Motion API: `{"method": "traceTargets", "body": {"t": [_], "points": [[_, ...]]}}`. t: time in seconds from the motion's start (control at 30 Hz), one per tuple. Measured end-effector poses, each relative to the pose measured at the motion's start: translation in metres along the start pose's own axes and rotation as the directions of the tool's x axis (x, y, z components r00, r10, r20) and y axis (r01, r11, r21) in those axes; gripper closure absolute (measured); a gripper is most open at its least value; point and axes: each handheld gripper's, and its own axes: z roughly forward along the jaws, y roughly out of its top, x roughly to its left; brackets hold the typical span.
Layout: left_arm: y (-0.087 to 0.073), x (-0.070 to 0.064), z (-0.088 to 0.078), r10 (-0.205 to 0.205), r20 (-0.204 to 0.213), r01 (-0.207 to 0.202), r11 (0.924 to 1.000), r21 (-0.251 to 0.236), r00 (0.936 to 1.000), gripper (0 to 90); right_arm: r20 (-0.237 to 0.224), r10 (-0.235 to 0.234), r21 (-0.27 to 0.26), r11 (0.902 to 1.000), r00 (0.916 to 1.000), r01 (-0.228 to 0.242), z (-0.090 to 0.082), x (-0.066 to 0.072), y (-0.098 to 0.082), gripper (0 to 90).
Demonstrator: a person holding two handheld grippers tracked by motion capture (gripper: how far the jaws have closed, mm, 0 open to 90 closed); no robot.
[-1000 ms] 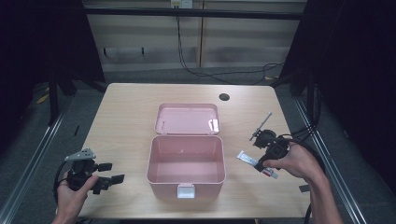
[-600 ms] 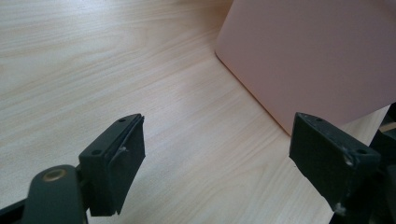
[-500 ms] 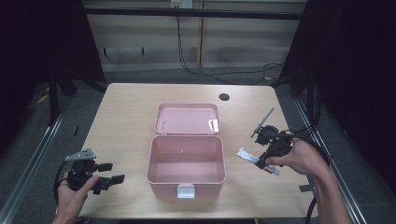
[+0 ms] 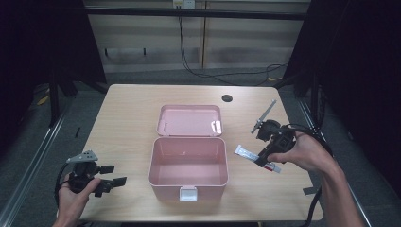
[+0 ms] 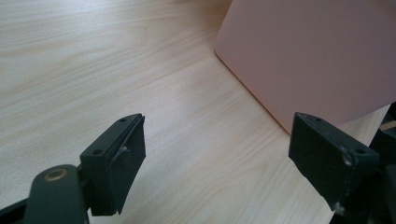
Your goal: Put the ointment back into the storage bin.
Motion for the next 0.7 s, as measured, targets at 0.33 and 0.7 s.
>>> {"method": "traceTargets", "body": {"t": [0.33, 0.7], "points": [[0.000, 0.000, 0.000, 0.003, 0.009, -0.003, 1.0000, 0.004, 0.9999, 20.1, -0.011, -0.067, -0.010, 0.9977, 0.9977, 0.067, -0.002, 0.012, 0.024, 72.4], [0.000, 0.000, 0.000, 0.003, 0.016, -0.003, 1.0000, -0.001, 0.9999, 20.1, -0.027, -0.151, 0.003, 0.9885, 0.9881, 0.151, 0.002, 0.027, 0.056, 72.4]]}}
